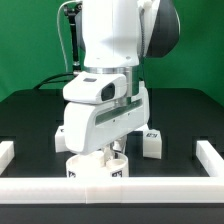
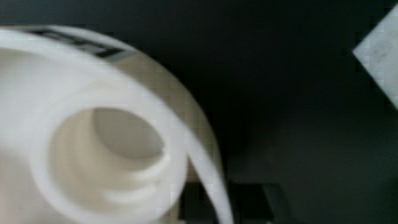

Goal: Assemble stool

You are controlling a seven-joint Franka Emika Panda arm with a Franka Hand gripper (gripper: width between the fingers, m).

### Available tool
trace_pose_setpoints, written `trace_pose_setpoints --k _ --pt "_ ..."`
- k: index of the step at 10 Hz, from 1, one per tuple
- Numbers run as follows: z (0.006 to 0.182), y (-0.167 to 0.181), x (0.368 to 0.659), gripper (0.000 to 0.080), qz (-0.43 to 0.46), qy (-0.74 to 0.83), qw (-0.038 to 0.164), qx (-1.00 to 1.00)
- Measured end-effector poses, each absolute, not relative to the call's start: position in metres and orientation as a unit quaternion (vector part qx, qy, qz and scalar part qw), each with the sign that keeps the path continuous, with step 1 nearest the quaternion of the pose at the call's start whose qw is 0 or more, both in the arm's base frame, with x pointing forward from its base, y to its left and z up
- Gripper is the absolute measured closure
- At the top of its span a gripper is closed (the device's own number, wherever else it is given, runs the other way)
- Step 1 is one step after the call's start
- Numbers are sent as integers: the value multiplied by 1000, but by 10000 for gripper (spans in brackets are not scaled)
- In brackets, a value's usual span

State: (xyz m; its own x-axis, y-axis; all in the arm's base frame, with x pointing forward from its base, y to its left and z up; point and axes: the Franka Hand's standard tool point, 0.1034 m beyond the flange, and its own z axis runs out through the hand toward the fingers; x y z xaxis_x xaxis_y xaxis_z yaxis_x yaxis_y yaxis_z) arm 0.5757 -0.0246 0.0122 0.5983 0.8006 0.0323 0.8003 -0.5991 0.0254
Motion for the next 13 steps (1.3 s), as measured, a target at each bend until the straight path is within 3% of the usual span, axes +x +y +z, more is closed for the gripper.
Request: trace_pose_setpoints --k 4,8,13 --pt "13 -19 576 767 18 453 3 891" --pt "13 27 579 767 -13 484 -17 875" --pt "14 90 583 767 -13 478 -18 878"
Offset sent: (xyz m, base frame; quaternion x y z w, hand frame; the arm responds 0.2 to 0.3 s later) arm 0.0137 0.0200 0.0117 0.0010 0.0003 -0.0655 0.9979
